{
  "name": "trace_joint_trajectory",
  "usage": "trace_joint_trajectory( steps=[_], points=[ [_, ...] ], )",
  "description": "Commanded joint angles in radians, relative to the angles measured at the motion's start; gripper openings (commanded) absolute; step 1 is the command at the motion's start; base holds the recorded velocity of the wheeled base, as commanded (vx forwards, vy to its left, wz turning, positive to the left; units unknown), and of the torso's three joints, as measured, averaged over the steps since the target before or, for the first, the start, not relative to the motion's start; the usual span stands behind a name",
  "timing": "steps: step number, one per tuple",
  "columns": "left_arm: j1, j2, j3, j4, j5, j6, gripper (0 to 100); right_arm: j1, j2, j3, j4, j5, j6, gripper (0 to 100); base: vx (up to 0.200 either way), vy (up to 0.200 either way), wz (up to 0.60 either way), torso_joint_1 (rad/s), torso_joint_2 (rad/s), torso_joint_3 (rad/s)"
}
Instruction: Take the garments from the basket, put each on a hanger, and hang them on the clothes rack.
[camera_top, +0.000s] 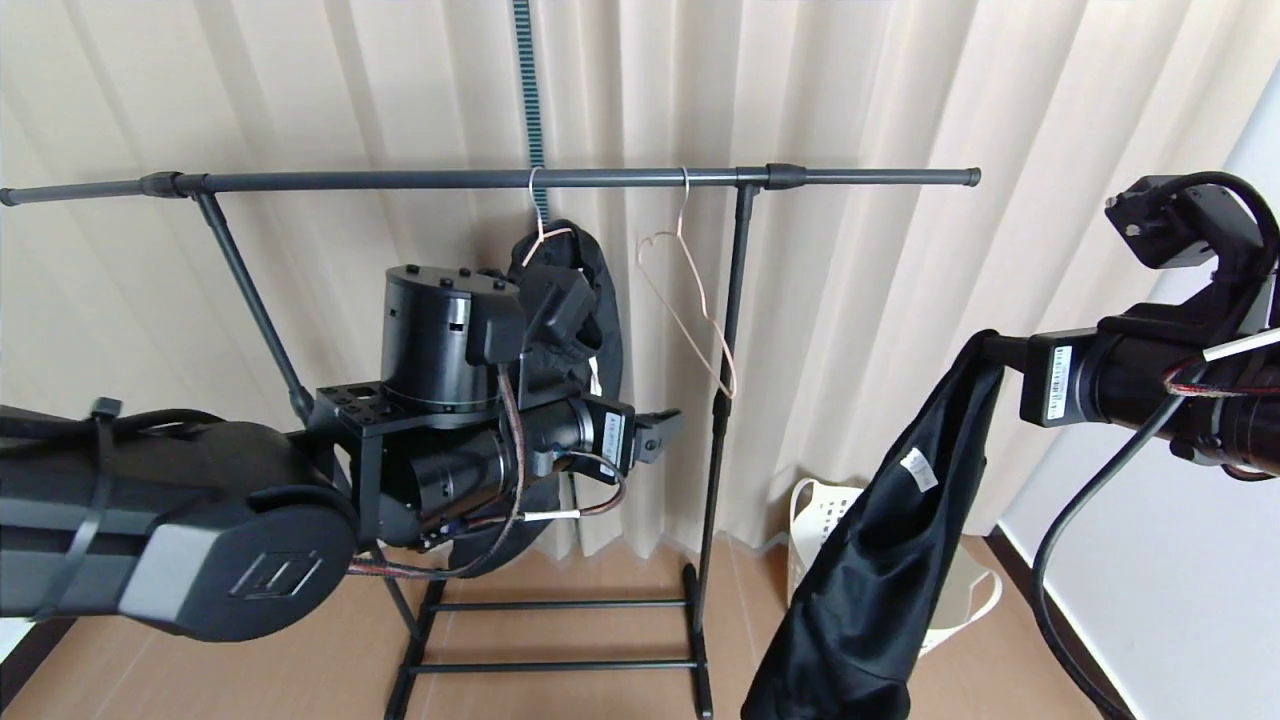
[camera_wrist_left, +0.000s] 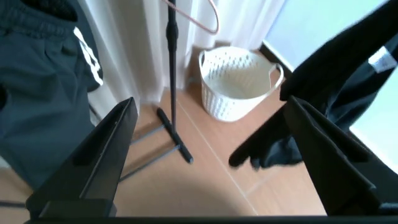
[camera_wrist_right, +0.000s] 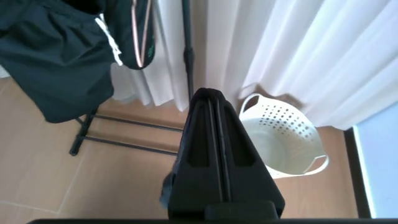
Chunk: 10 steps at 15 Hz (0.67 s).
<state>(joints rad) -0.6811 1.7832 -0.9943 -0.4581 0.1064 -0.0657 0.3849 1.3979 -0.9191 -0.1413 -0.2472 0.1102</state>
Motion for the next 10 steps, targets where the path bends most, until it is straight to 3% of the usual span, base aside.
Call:
trace_joint_trajectory(
  steps=[1, 3, 7, 10],
  points=[
    [0.0, 0.058, -0.011, -0.01, 0.027, 0.023, 100, -0.072, -0.002, 0.003, -0.02, 0.036, -0.017, 0, 0.0, 0.0, 0.0, 0.0, 0.0, 0.0],
    [0.005, 0.081, -0.023, -0.022, 0.033, 0.023, 100, -0.083, 0.004, 0.005, -0.037, 0.055, -0.023, 0, 0.2, -0.2, 0.0, 0.0, 0.0, 0.005],
    [0.003, 0.094, -0.037, -0.027, 0.035, 0.023, 100, -0.083, 0.003, 0.011, -0.037, 0.055, -0.023, 0, 0.2, 0.0, 0.0, 0.006, 0.0, 0.004],
    [0.003, 0.097, -0.035, -0.09, 0.035, 0.024, 100, -0.083, 0.006, 0.009, -0.038, 0.055, -0.023, 0, 0.0, 0.0, 0.0, 0.0, 0.0, 0.0]
  ],
)
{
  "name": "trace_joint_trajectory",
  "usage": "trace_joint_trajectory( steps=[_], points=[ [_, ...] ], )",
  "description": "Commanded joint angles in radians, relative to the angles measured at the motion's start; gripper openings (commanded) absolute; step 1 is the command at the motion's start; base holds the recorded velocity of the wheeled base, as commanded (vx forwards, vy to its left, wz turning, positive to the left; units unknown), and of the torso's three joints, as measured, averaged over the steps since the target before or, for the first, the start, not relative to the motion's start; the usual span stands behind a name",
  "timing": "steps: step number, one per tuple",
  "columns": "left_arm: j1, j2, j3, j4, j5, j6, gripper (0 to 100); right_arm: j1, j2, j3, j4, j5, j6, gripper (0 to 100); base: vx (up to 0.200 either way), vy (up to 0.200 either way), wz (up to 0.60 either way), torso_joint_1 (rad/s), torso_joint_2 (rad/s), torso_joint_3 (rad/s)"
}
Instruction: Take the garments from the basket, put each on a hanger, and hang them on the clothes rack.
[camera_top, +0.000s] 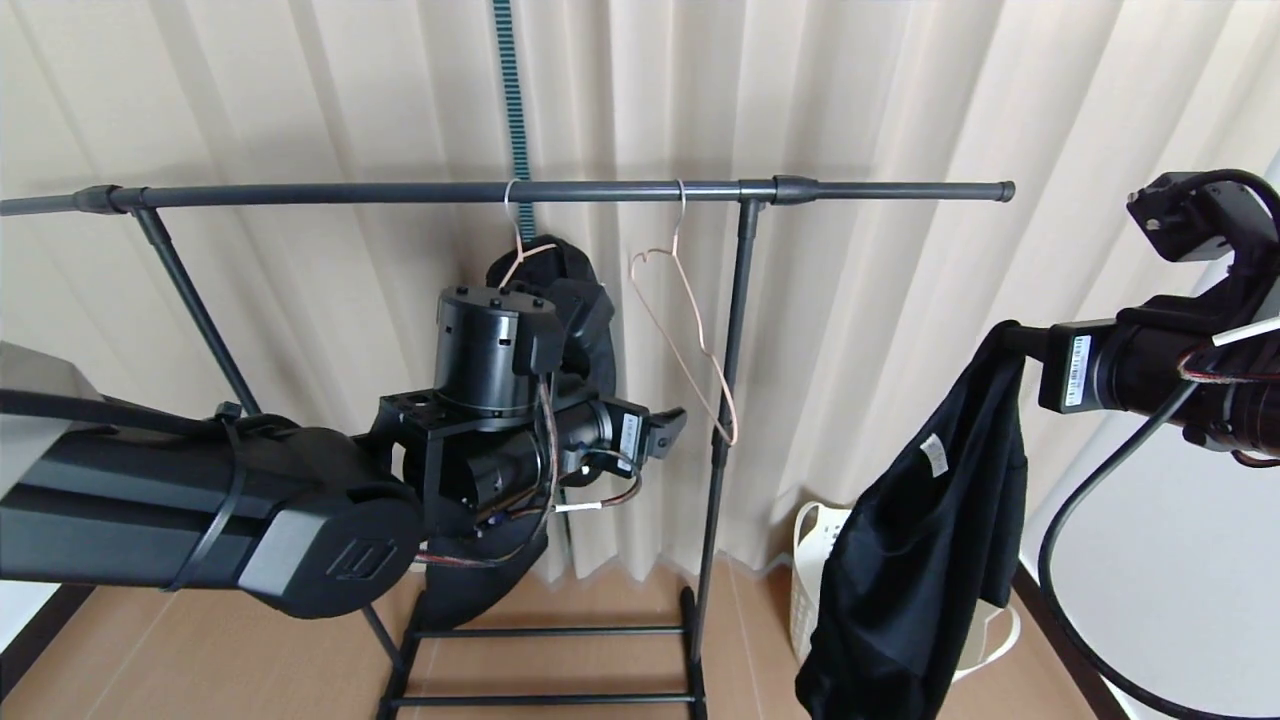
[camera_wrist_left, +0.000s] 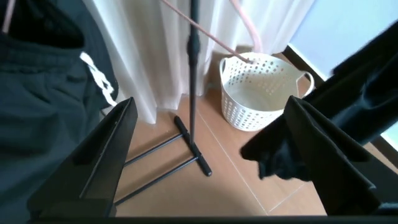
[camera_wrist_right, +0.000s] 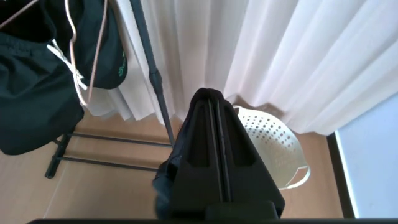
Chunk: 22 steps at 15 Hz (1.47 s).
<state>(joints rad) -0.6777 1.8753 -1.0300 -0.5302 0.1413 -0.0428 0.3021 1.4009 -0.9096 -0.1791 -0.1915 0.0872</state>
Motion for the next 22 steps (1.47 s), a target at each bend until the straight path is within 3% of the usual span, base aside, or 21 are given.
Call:
trace_joint_trajectory(
  steps=[1, 4, 7, 8, 14, 22],
  points=[
    [-0.002, 0.016, -0.012, -0.02, 0.006, 0.003, 100, 0.003, 0.004, 0.001, 0.0, 0.0, 0.0, 0, 0.0, 0.0, 0.0, 0.0, 0.0, 0.0],
    [-0.013, 0.068, -0.13, 0.022, 0.069, -0.003, 100, 0.003, 0.006, 0.001, 0.0, -0.002, 0.0, 0, 0.0, 0.0, 0.0, 0.0, 0.0, 0.0],
    [-0.037, 0.127, -0.352, 0.282, 0.096, -0.094, 100, 0.015, -0.006, 0.005, 0.001, -0.002, 0.0, 0, 0.0, 0.0, 0.0, 0.0, 0.0, 0.0],
    [-0.042, 0.165, -0.444, 0.357, 0.138, -0.132, 100, 0.031, -0.006, 0.009, 0.001, -0.002, -0.001, 0, 0.0, 0.0, 0.0, 0.0, 0.0, 0.0],
    [-0.037, 0.398, -0.702, 0.377, 0.176, -0.144, 100, 0.035, 0.017, 0.006, -0.002, -0.005, 0.0, 0, 0.0, 0.0, 0.0, 0.0, 0.0, 0.0],
    [-0.005, 0.47, -0.766, 0.375, 0.184, -0.149, 100, 0.037, 0.033, 0.015, -0.043, -0.008, -0.007, 0, 0.0, 0.0, 0.0, 0.0, 0.0, 0.0]
  ],
)
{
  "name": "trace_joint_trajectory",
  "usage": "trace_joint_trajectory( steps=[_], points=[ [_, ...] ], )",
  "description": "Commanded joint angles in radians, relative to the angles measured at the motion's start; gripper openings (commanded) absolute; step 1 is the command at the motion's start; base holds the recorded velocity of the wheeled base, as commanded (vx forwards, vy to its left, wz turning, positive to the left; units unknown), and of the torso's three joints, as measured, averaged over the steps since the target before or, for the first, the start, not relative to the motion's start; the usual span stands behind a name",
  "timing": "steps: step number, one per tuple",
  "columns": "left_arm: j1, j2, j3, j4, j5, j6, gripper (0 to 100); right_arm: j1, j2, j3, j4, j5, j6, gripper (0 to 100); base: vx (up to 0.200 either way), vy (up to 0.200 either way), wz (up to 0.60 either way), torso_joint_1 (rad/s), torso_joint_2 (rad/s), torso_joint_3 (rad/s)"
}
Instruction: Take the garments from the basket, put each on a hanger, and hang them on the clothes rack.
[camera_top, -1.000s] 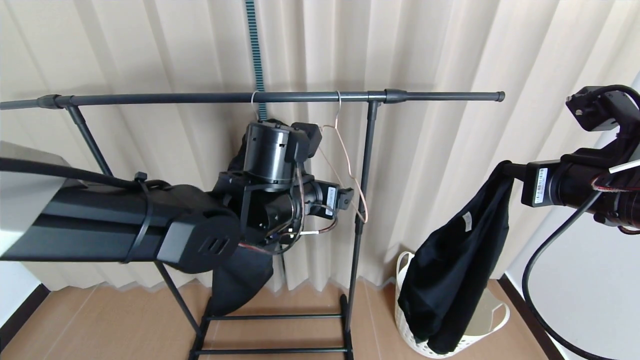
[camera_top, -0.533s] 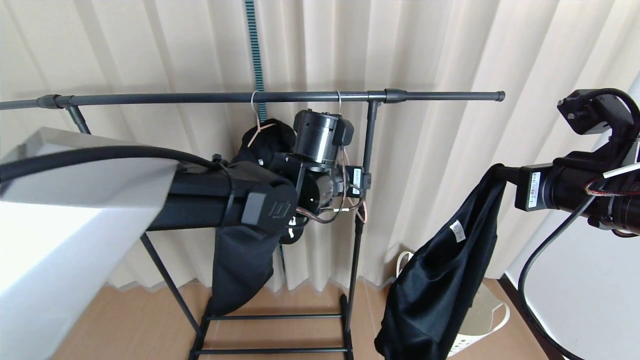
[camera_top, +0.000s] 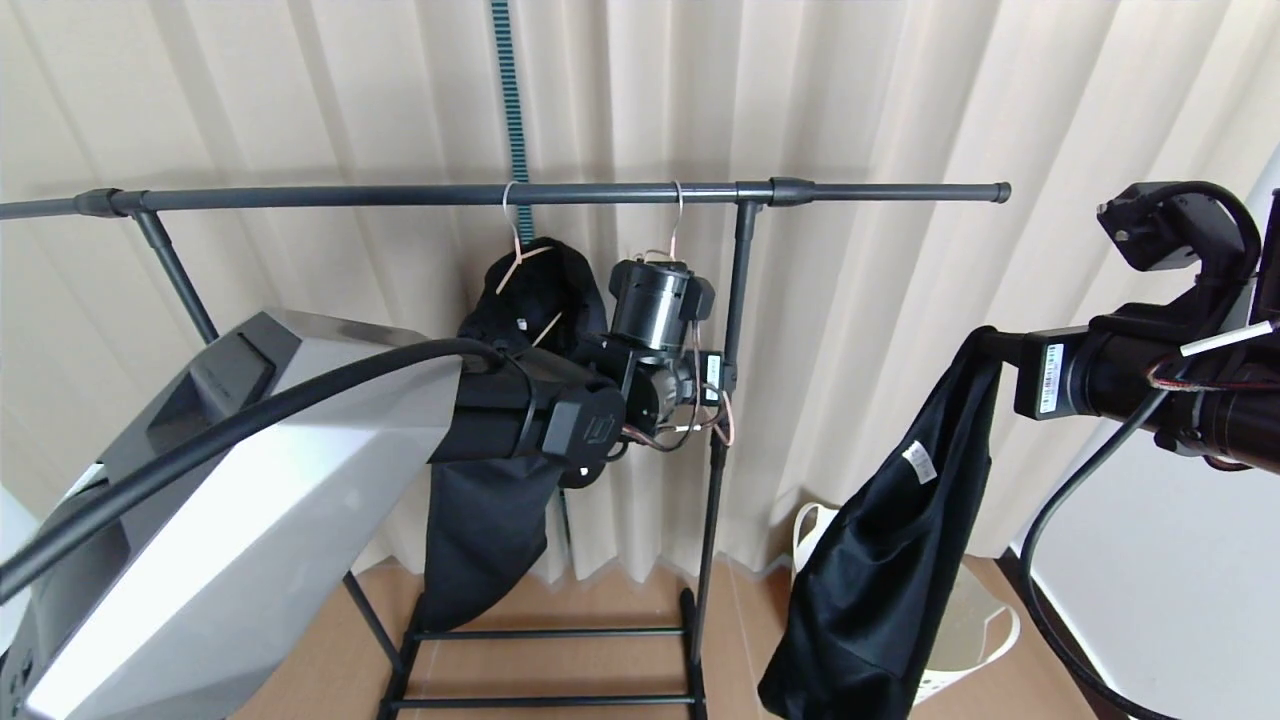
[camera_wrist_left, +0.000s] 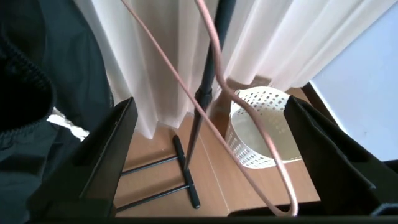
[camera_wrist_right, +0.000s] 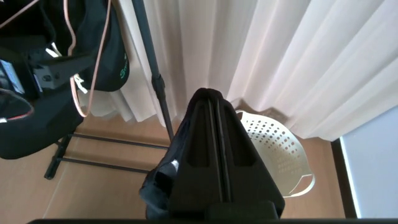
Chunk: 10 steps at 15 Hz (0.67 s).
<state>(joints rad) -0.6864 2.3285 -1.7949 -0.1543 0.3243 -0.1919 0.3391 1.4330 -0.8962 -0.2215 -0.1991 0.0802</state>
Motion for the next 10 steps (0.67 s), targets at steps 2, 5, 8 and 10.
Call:
trace_joint_trajectory(
  steps=[2, 5, 8, 10],
  points=[
    [0.008, 0.018, -0.003, -0.001, 0.025, 0.002, 100, -0.002, 0.004, 0.003, -0.001, 0.0, 0.001, 0, 0.0, 0.0, 0.0, 0.0, 0.0, 0.0],
    [0.011, 0.012, -0.004, -0.001, 0.058, 0.003, 100, -0.002, 0.0, 0.005, -0.001, 0.0, 0.001, 0, 0.0, 0.0, 0.0, 0.0, 0.0, 0.0],
    [0.013, 0.011, -0.047, 0.001, 0.059, 0.011, 100, -0.002, 0.004, 0.005, -0.001, 0.0, 0.001, 0, 0.0, 0.0, 0.0, 0.0, 0.0, 0.0],
    [0.018, 0.0, -0.052, 0.001, 0.061, 0.011, 100, 0.0, 0.001, 0.006, -0.001, 0.0, 0.001, 0, 0.0, 0.0, 0.0, 0.0, 0.0, 0.0]
  ],
)
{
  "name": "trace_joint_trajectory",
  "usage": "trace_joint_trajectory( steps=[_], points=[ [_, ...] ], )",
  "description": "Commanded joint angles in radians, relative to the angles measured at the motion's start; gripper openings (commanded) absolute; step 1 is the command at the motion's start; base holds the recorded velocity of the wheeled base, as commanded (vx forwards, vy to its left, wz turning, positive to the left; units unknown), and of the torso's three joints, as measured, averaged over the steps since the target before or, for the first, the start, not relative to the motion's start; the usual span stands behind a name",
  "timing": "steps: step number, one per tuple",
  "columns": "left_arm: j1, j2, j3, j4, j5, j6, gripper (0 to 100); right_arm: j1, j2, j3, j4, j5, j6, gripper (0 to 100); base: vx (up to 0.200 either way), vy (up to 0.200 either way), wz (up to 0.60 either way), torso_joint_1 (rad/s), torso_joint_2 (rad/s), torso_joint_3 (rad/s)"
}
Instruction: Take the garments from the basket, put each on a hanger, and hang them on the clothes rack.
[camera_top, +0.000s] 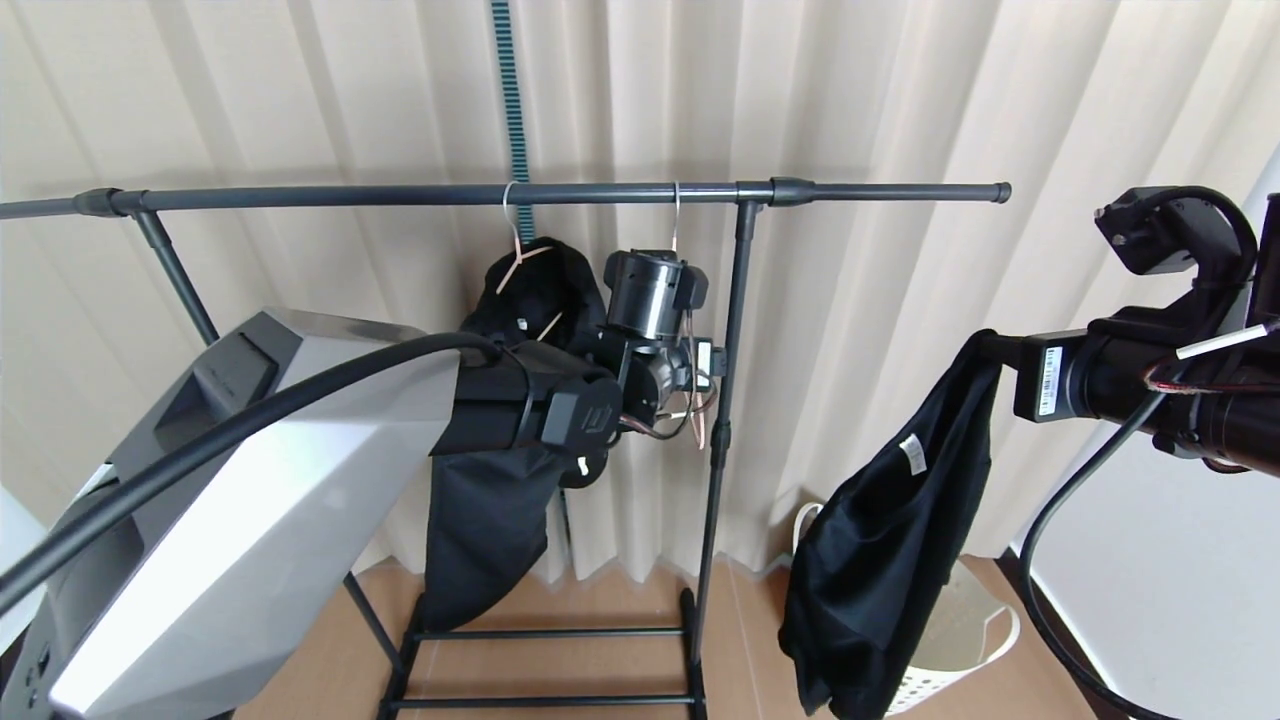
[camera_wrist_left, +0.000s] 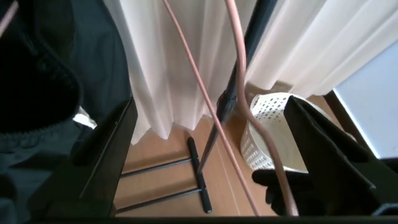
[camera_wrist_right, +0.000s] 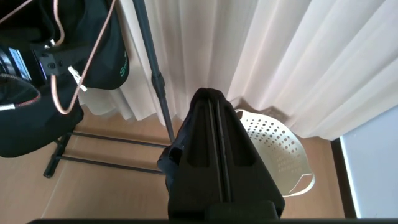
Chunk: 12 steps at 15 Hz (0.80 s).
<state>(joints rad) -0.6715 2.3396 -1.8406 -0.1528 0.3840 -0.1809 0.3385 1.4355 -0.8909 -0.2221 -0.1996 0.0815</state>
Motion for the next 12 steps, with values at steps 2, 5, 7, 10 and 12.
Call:
trace_joint_trajectory(
  steps=[2, 5, 7, 10, 12],
  points=[
    [0.007, -0.02, -0.009, -0.001, 0.01, 0.006, 100, 0.0, -0.001, 0.003, 0.0, 0.0, 0.0, 0, 0.0, 0.0, 0.0, 0.0, 0.0, 0.0],
    [0.016, -0.02, -0.009, -0.002, 0.038, 0.041, 100, 0.0, 0.002, 0.006, 0.0, -0.001, 0.0, 0, 0.0, 0.0, 0.0, 0.0, 0.0, 0.0],
    [0.016, -0.02, -0.011, -0.001, 0.041, 0.049, 100, 0.0, 0.002, 0.004, -0.002, 0.0, 0.0, 0, 0.0, 0.0, 0.0, 0.0, 0.0, 0.0],
    [0.018, -0.011, -0.02, -0.001, 0.045, 0.09, 100, 0.0, -0.003, 0.003, -0.002, 0.0, 0.0, 0, 0.0, 0.0, 0.0, 0.0, 0.0, 0.0],
    [0.016, 0.014, -0.06, -0.001, 0.073, 0.116, 100, 0.0, -0.003, 0.003, -0.002, 0.0, 0.0, 0, 0.0, 0.0, 0.0, 0.0, 0.0, 0.0]
  ],
)
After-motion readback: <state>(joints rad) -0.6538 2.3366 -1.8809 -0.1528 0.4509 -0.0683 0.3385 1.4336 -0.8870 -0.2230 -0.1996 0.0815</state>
